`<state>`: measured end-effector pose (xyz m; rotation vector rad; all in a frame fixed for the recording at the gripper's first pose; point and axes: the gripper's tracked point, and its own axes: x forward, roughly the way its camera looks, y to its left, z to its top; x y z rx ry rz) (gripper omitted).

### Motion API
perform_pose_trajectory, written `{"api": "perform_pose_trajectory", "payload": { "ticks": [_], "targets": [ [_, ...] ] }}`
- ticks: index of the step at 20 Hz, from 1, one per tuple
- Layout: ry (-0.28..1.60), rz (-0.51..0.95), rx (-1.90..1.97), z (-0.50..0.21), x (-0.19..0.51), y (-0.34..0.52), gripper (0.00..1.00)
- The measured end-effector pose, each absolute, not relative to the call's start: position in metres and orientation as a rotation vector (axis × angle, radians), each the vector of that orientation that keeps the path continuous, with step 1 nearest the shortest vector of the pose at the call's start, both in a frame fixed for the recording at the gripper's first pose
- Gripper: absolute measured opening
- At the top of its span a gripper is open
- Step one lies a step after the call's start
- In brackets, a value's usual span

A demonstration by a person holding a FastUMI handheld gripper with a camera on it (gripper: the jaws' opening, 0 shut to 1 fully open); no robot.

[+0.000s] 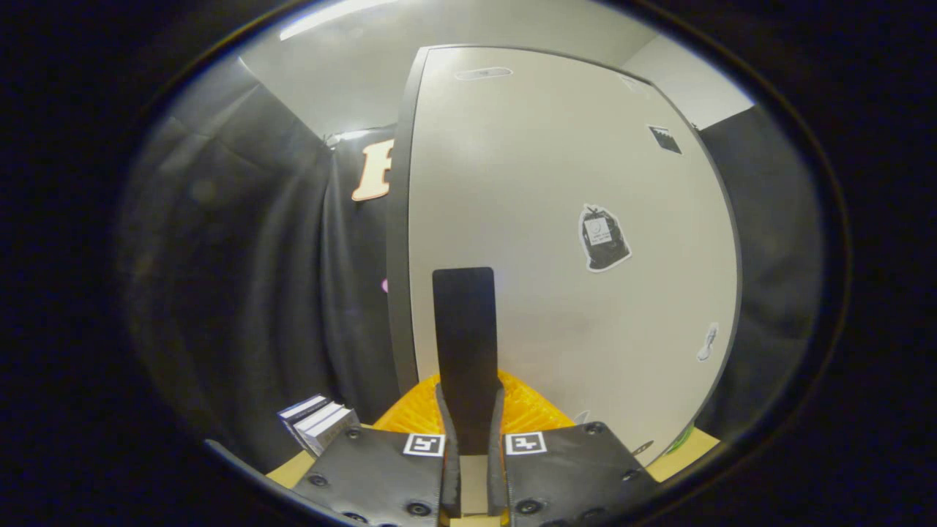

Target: Open the shoe cabinet door, grab the shoes and put them into the shoe cabinet, then close the shoe cabinet door.

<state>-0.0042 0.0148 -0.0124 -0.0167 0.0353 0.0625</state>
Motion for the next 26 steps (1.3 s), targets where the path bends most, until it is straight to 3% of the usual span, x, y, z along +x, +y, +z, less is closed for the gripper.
{"api": "perform_pose_trajectory", "payload": {
  "ticks": [12, 26],
  "targets": [
    [0.032, 0.127, 0.000, -0.005, -0.031, 0.009, 0.16],
    [0.064, 0.246, 0.022, 0.005, -0.112, -0.040, 0.15]
  ]
}}
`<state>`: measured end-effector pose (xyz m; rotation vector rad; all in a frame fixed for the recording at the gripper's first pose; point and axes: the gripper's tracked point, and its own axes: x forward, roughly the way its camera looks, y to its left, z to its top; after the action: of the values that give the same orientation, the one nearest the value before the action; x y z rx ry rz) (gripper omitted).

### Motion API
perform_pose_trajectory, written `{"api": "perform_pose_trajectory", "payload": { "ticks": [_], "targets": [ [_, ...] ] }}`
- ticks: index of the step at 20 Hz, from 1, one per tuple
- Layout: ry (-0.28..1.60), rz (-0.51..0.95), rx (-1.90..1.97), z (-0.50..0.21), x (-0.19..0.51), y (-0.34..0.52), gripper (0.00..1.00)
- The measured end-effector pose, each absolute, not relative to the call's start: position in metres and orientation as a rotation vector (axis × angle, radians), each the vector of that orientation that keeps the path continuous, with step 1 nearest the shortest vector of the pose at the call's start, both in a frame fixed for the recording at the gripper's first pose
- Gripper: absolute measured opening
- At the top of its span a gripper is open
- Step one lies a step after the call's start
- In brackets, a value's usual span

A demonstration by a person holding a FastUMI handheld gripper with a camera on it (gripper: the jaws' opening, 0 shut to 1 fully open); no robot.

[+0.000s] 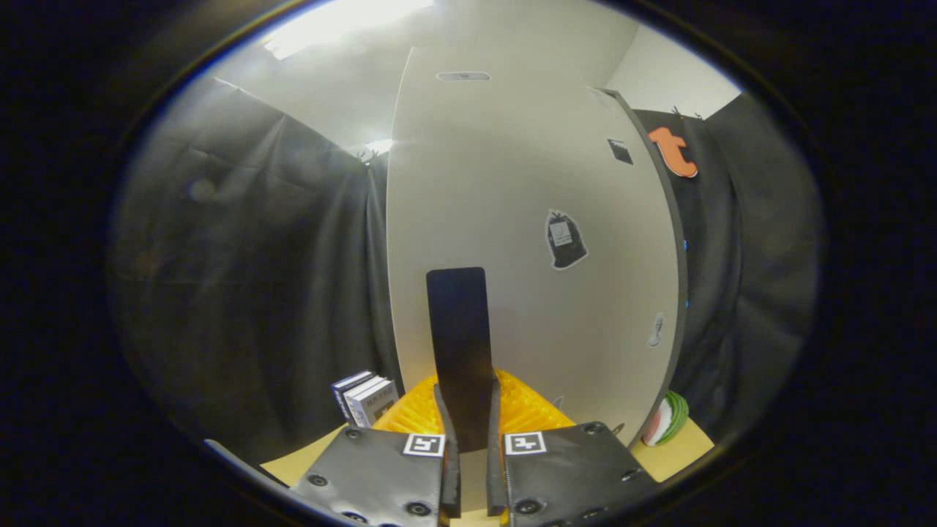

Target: Open the shoe cabinet door, grab the shoes and put them into the shoe cabinet, then close the shoe cabinet door.

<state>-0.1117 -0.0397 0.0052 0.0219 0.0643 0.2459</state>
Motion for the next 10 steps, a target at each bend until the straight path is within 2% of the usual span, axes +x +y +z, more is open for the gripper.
{"api": "perform_pose_trajectory", "payload": {
  "ticks": [10],
  "targets": [
    [0.040, 0.135, 0.043, 0.020, -0.183, -0.144, 0.14]
  ]
}}
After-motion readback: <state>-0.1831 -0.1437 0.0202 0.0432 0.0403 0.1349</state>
